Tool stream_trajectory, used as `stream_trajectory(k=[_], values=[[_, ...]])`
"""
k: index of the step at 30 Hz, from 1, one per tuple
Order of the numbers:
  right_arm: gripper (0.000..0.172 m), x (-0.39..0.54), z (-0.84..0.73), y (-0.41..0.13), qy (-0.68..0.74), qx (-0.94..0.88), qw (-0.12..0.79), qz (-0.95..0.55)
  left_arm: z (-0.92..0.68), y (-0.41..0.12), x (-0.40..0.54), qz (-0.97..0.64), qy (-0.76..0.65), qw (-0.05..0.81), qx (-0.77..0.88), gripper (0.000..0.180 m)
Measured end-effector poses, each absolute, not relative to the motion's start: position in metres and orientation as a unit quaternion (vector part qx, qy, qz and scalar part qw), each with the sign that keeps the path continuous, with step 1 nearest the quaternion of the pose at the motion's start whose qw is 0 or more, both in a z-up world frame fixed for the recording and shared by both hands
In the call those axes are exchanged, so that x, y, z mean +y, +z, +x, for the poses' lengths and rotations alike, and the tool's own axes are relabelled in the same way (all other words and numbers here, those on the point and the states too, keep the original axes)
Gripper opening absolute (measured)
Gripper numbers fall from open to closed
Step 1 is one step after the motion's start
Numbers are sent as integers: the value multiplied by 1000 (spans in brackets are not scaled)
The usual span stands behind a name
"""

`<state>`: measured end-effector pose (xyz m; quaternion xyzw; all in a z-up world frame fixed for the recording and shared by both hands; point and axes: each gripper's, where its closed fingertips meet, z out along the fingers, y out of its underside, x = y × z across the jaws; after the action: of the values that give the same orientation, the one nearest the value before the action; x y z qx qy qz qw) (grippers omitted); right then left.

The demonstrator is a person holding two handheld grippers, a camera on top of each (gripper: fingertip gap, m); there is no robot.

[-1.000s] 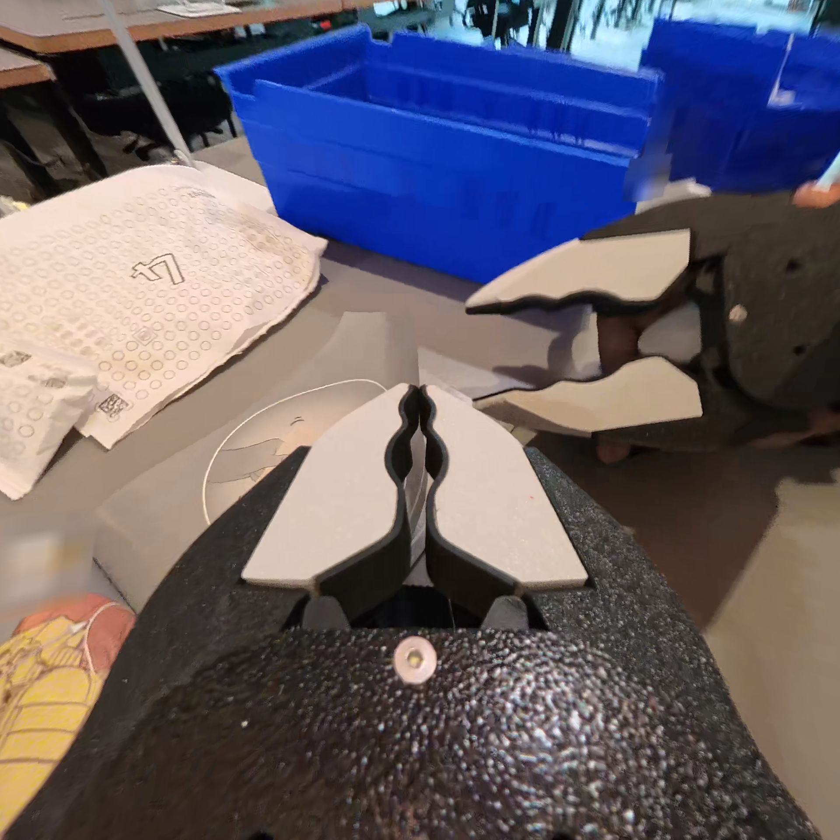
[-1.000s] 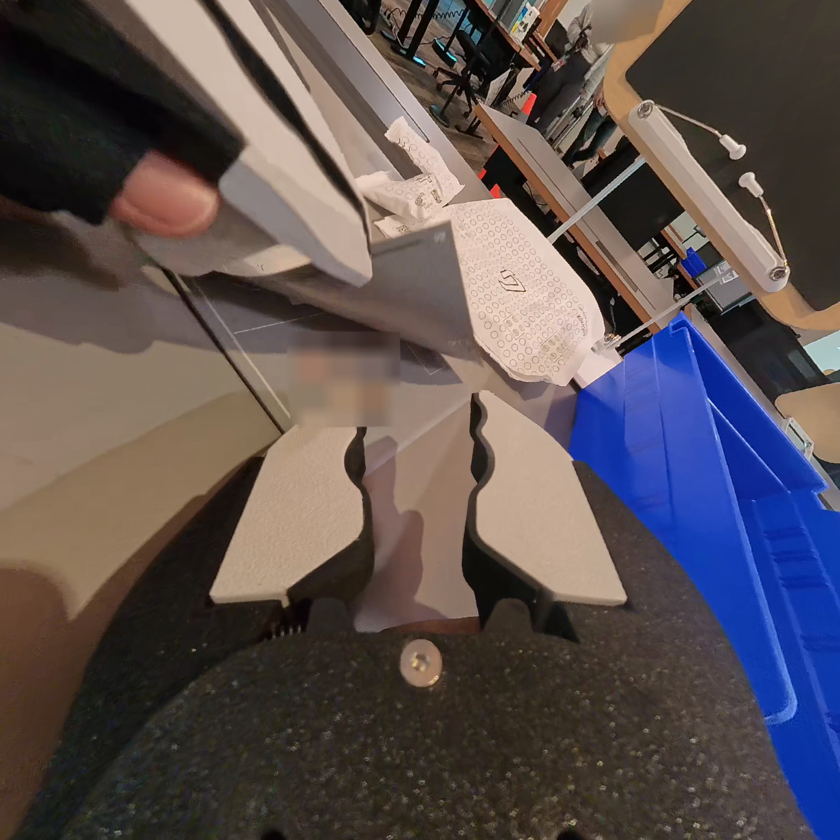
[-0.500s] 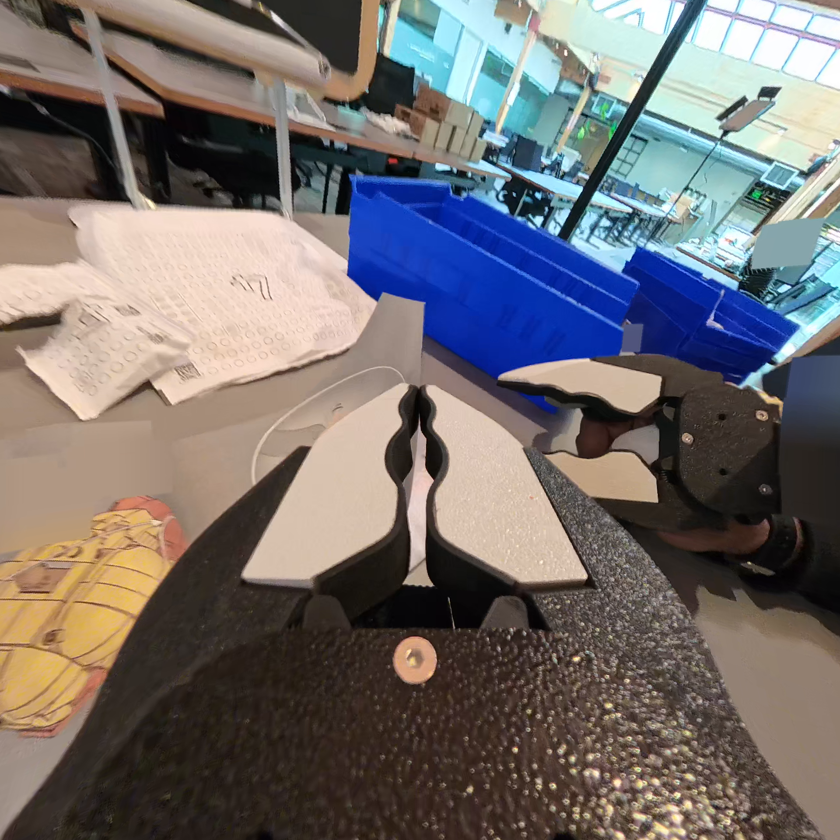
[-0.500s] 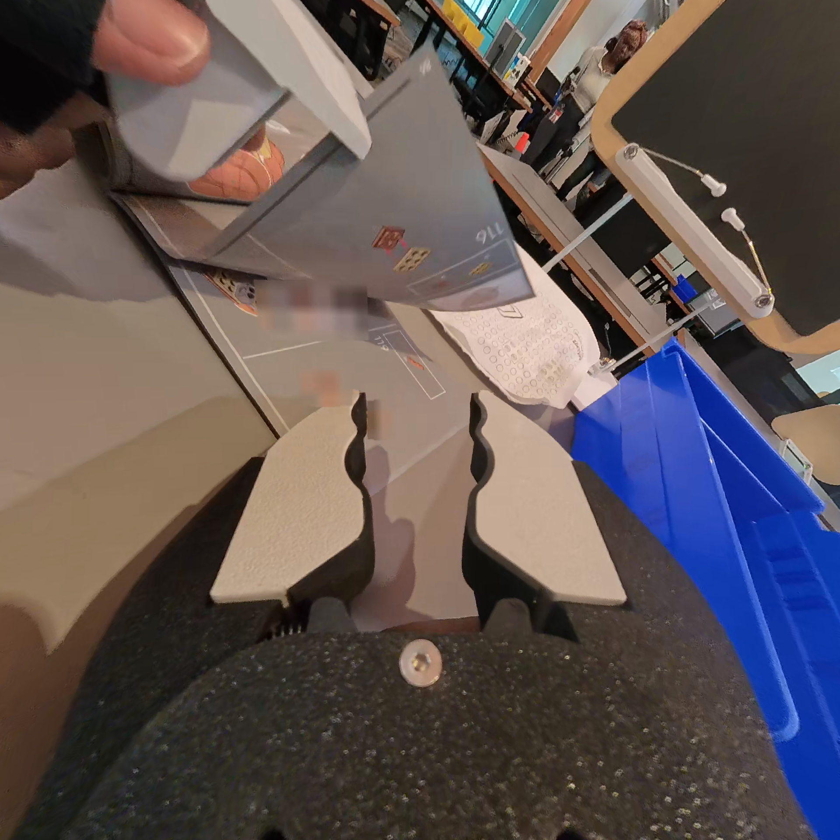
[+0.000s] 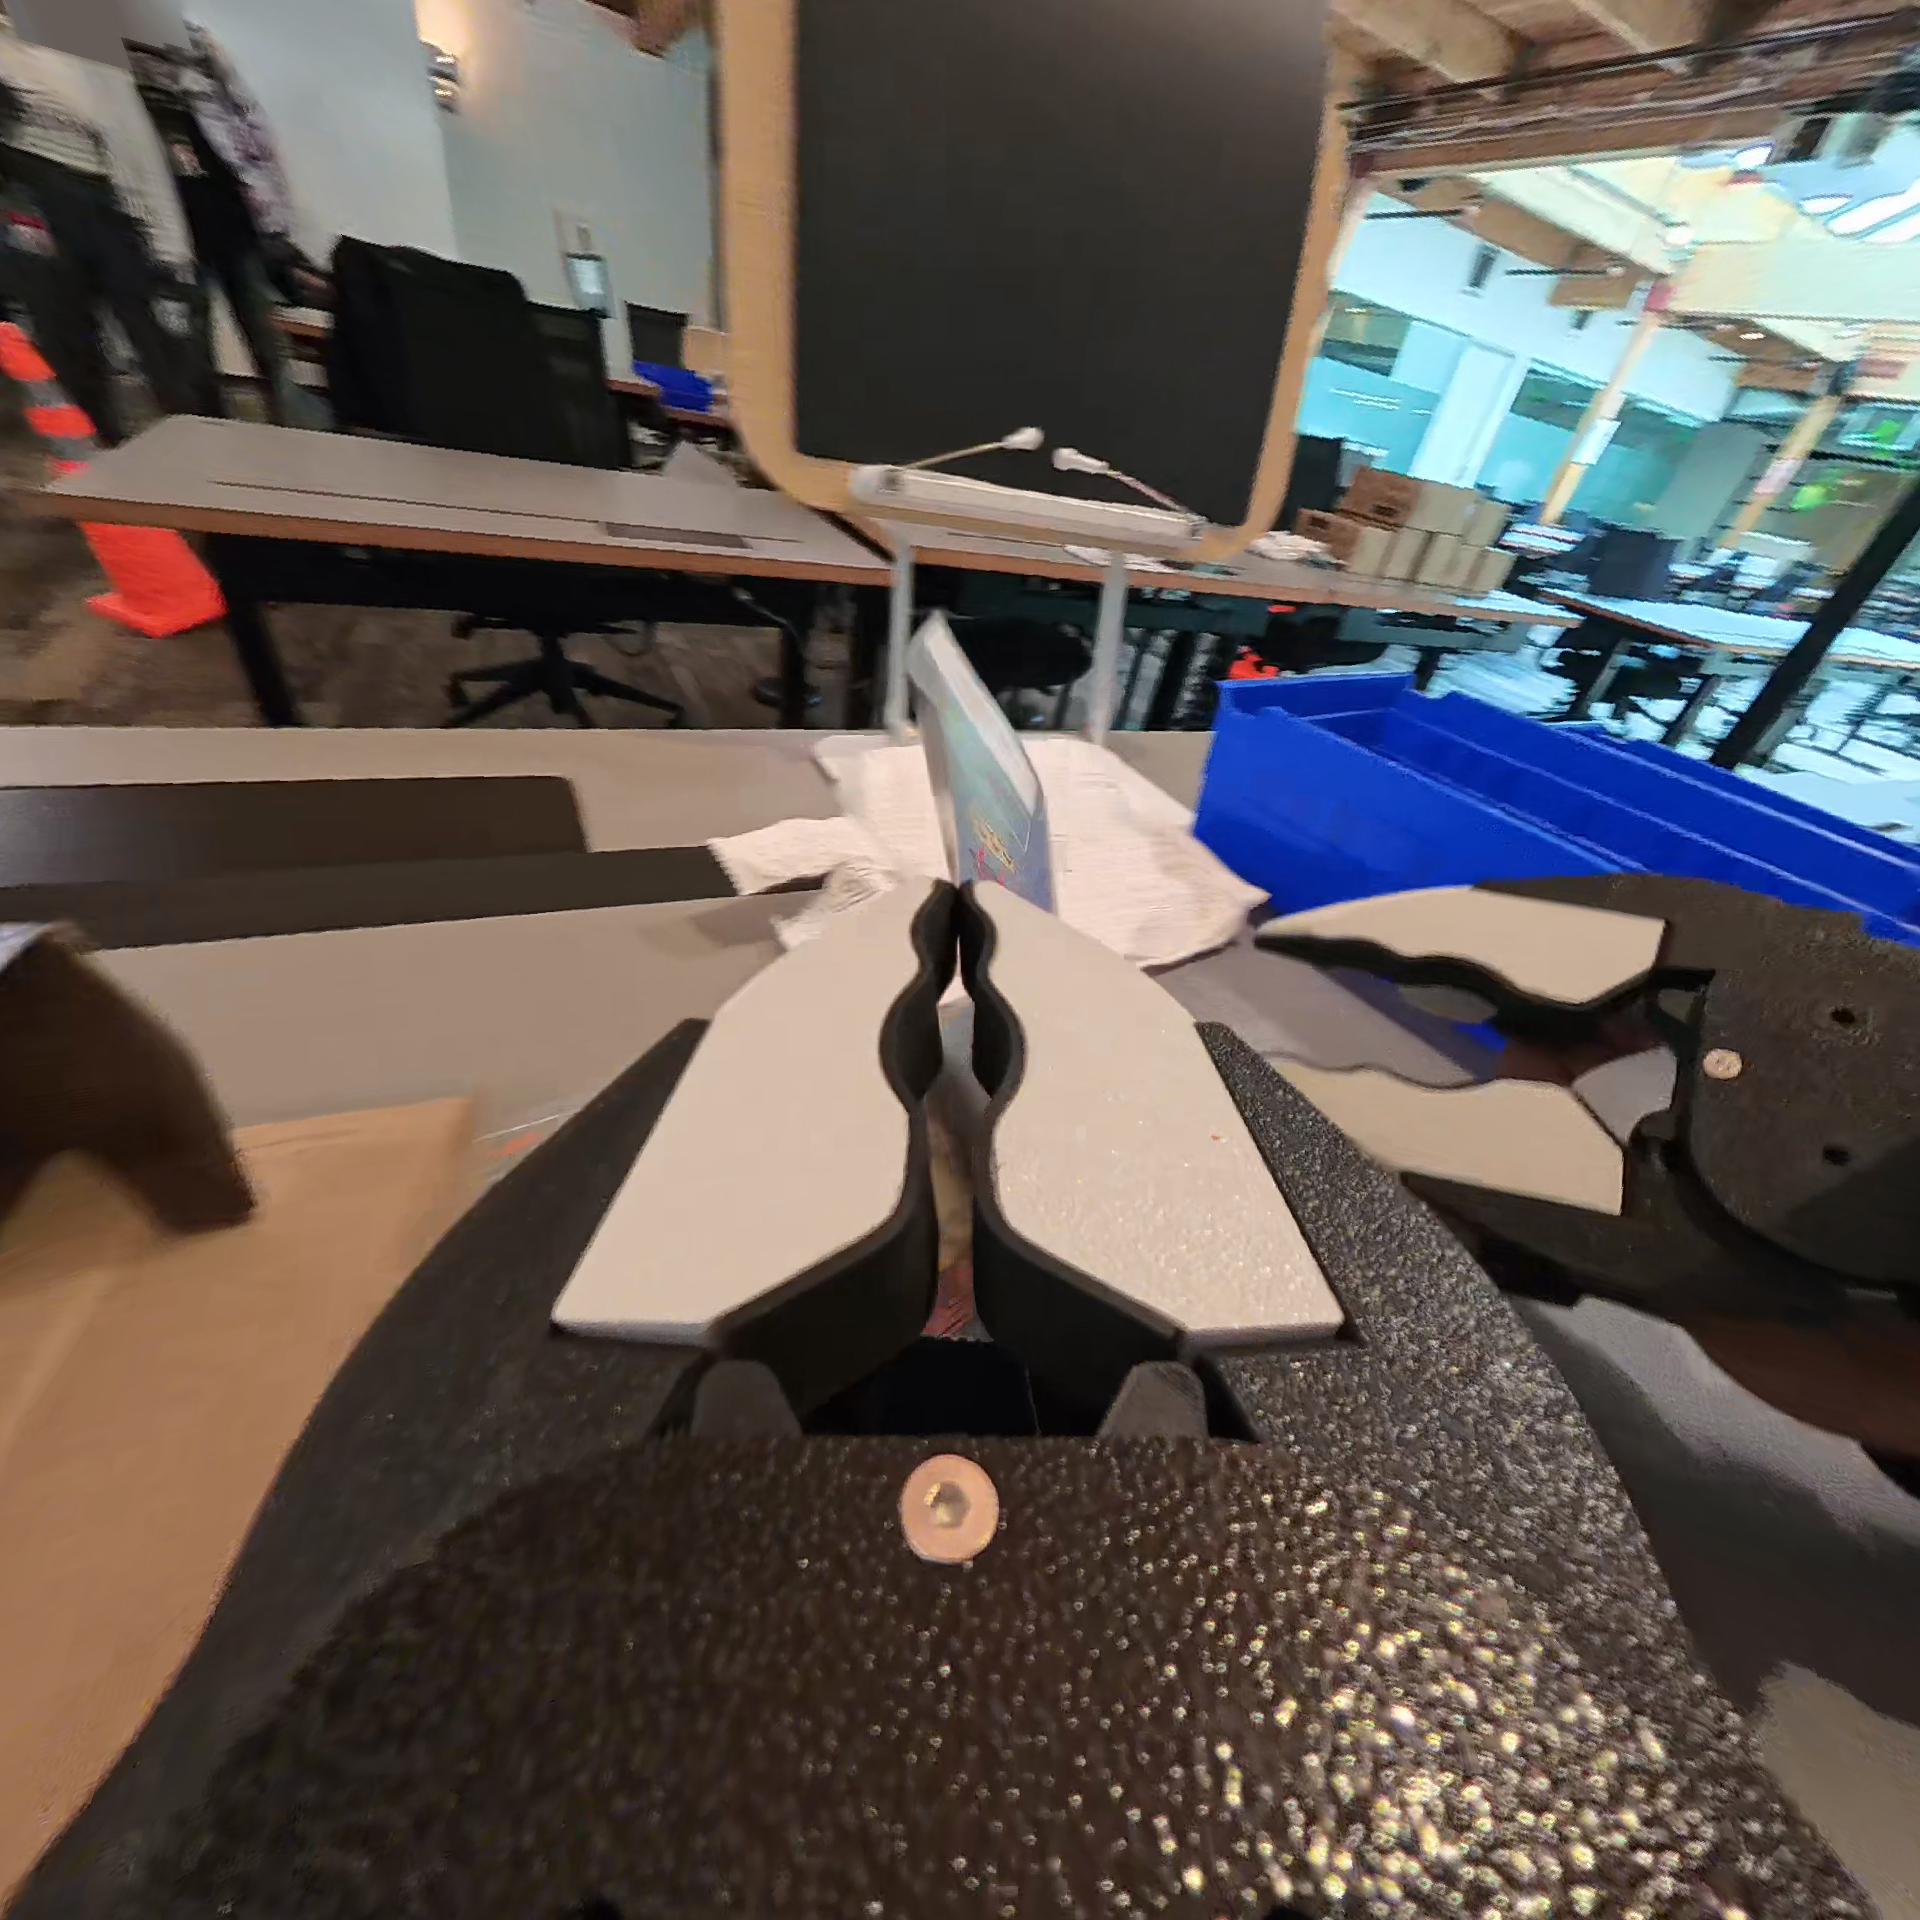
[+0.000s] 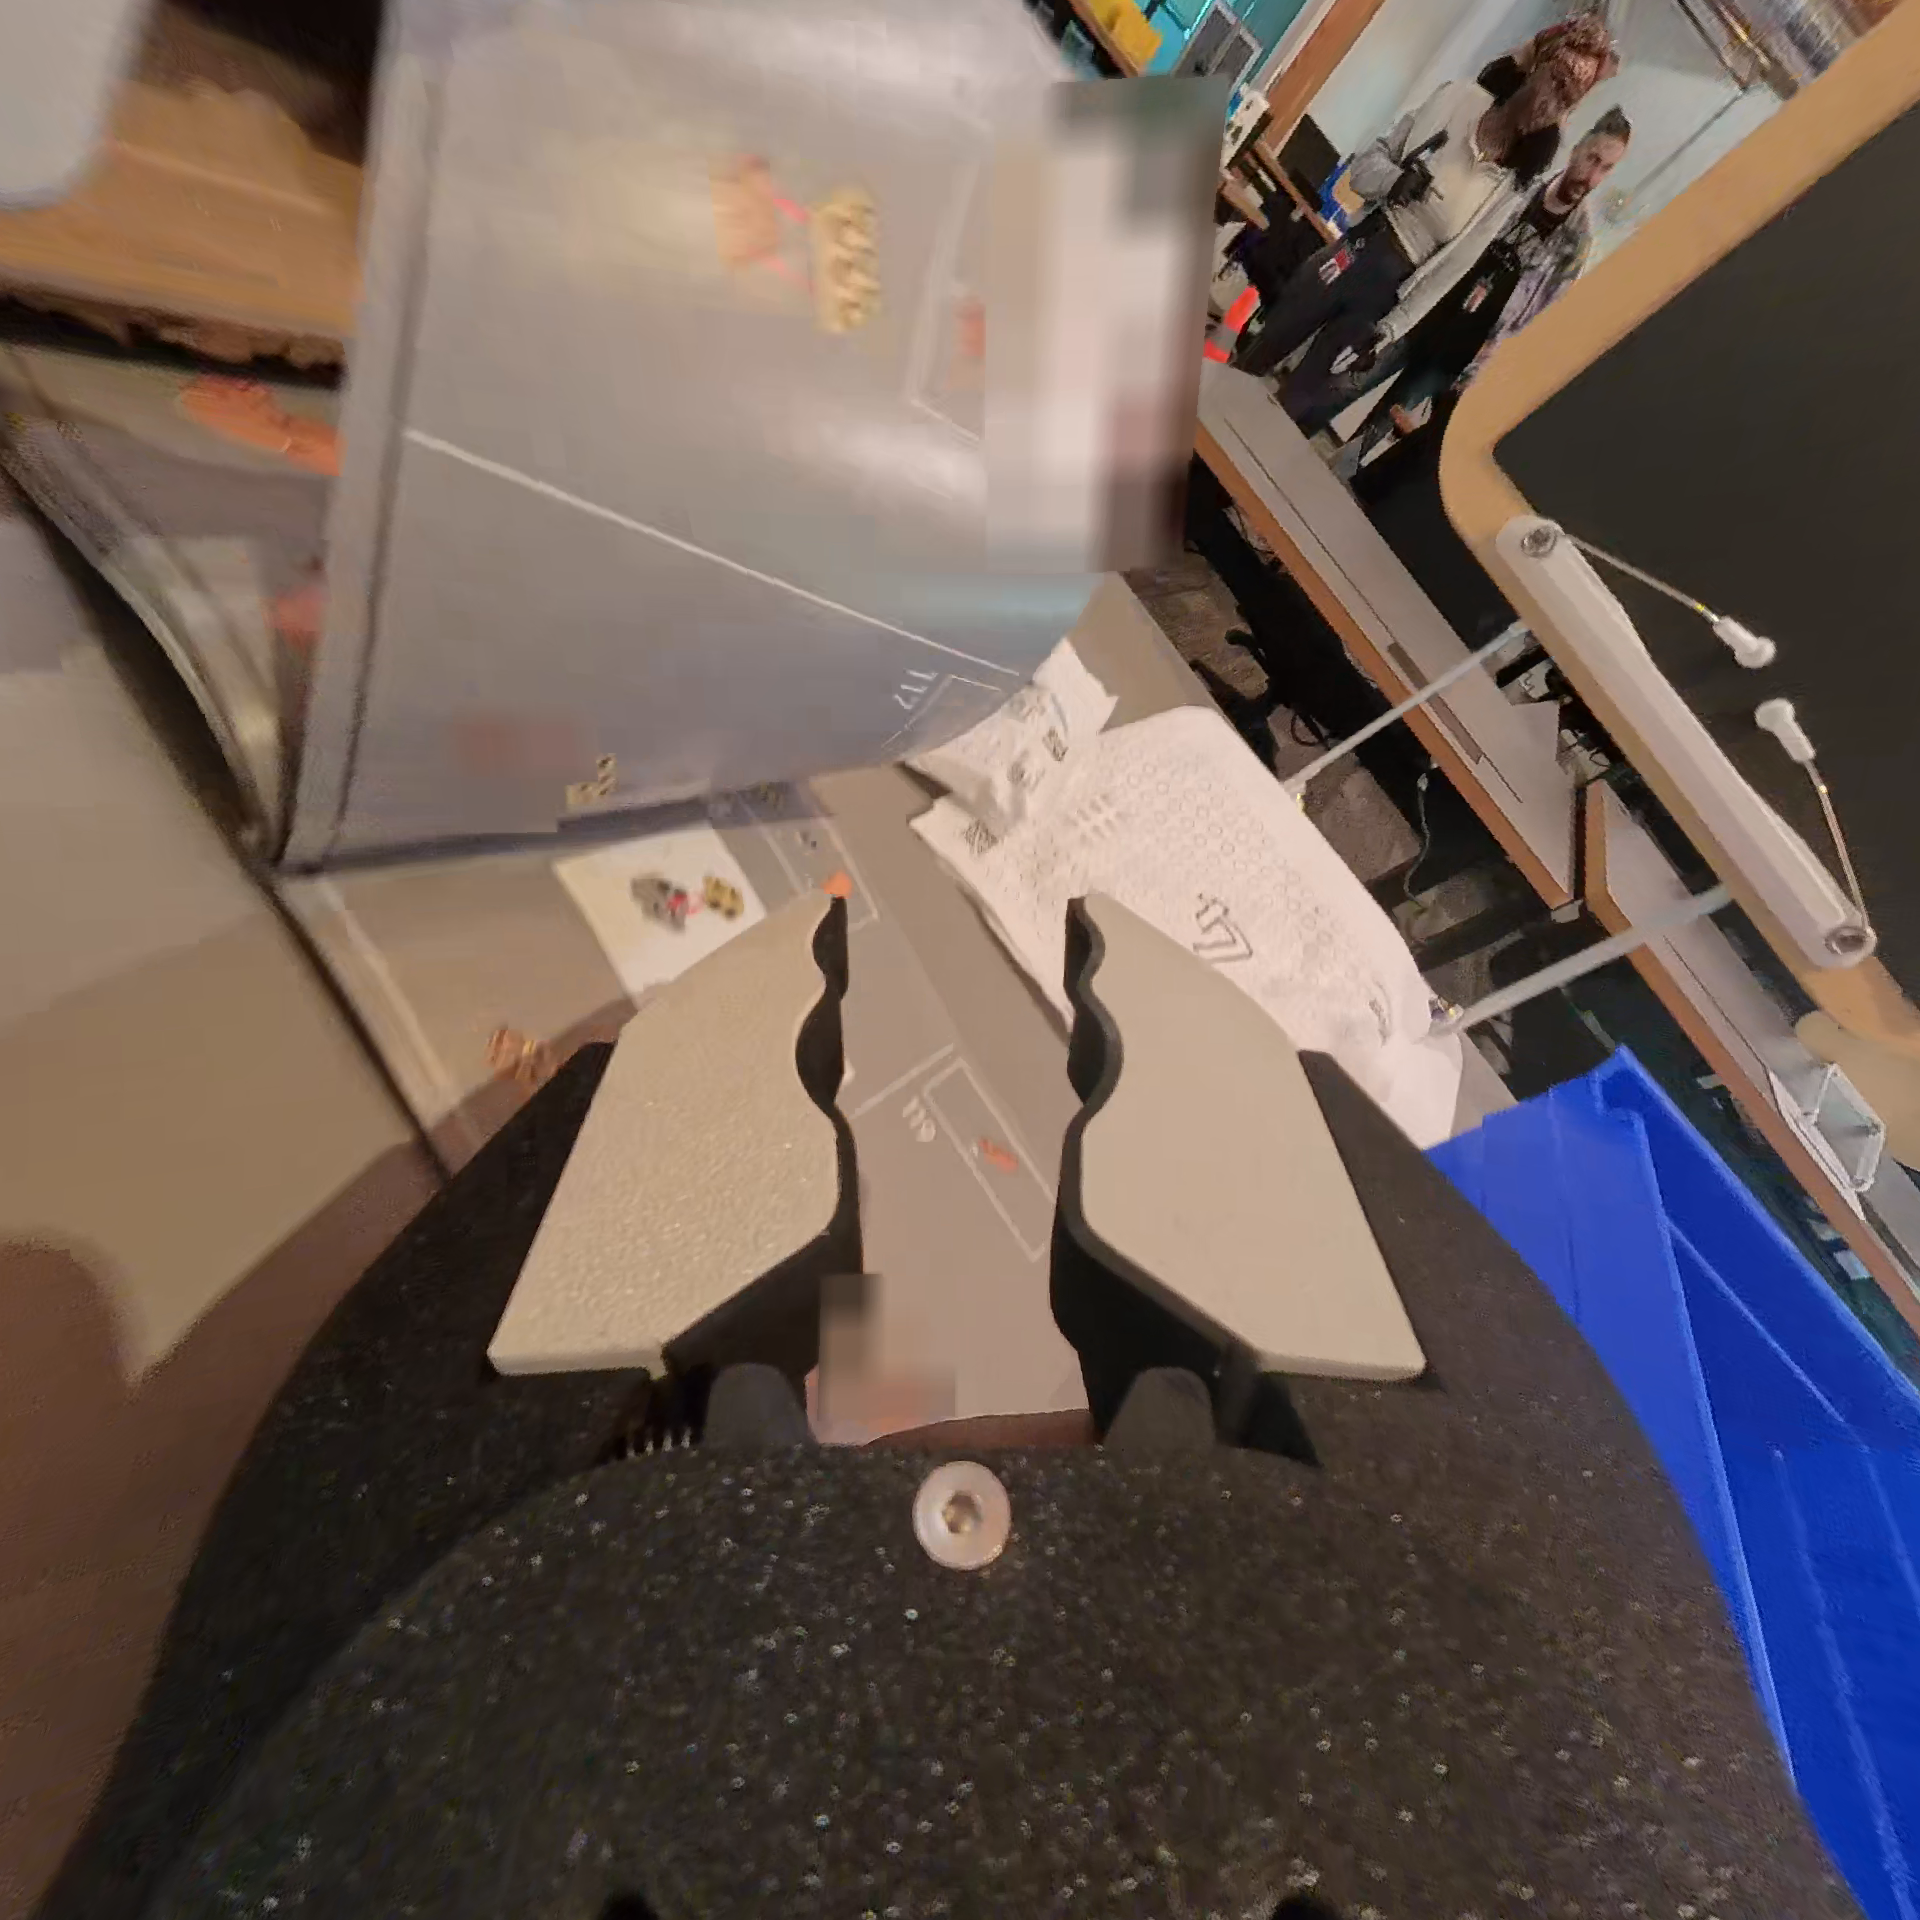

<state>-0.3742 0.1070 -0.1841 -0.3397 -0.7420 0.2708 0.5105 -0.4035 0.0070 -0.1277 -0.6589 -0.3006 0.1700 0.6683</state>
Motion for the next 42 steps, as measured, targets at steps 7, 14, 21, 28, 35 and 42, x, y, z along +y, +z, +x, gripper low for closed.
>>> stream_trajectory(k=[7,14,21,28,35,42], values=[[39,62,-417,-201,269,-809,401,-335,-422,-153,-69,-692,219,588,-355,9],[37,32,-438,-220,229,-855,363,-290,-385,-165,-132,-793,299,443,-293,47],[37,30,-444,-219,215,-867,353,-278,-390,-221,-112,-905,306,235,-179,44],[37,37,-445,-218,232,-867,337,-283,-410,-259,-129,-916,284,178,-218,5],[37,36,-447,-220,240,-869,330,-279,-411,-207,-160,-864,261,289,-317,2],[36,35,-446,-221,237,-869,336,-275,-400,-200,-183,-858,278,270,-336,2]])
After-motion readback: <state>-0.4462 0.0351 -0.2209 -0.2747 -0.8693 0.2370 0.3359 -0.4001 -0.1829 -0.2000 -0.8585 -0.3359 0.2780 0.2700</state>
